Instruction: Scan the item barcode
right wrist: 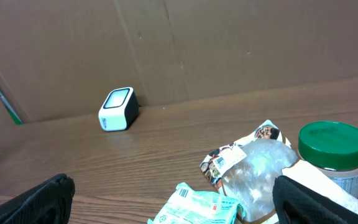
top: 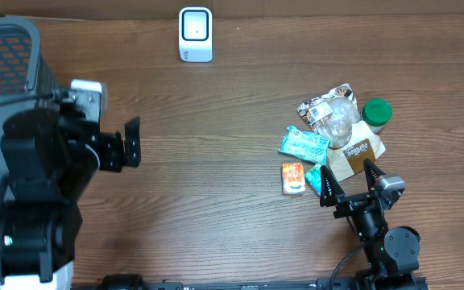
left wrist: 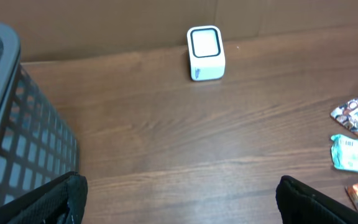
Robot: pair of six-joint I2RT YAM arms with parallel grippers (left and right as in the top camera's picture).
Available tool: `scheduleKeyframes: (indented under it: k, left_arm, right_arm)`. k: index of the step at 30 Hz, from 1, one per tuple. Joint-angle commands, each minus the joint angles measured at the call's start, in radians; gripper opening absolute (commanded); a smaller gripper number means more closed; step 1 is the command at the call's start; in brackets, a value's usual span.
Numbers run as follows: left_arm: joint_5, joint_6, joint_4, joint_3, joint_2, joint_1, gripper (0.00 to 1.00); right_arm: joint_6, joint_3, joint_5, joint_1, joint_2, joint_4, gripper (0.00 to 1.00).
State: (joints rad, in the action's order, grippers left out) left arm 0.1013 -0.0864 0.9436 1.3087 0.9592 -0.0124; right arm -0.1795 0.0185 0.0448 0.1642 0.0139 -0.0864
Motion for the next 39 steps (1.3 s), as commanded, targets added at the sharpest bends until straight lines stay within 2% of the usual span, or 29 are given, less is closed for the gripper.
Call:
scheduleKeyframes:
  k: [1,5,16,20,27,39]
  left_arm:
    - [-0.011,-0.027,-0.003,-0.101,-0.066,0.013,0.99]
    - [-0.032,-0.026,-0.056,-0.234,-0.152,0.021,1.0]
    - [-0.011,-0.023,-0.619,-0.716,-0.474,0.053,0.99]
    - [-0.006,-0.023,-0.74,-0.855,-0.571,0.053,1.0]
    - [-0.007,-0.023,-0.861,-1.054,-0.724,0.053,0.99]
    - [-0.016,-0.058,-0.927,-1.263,-0.954,0.052,0.99]
  right_arm:
    - [0.002,-0.01,0.002,-0.003,-0.011,0.007,1.0]
    - [0.002,-0.01,0.002,-0.003,-0.011,0.007,1.0]
    - [0.002,-0.01,0.002,-0.003,-0.011,0.007,1.0]
    - [0.002,-0.01,0.002,-0.003,-0.011,0.007,1.0]
    - [0.002,-0.01,0.002,-0.003,-0.011,0.007,1.0]
    - [0.002,-0.01,0.002,-0.003,-0.011,0.007,1.0]
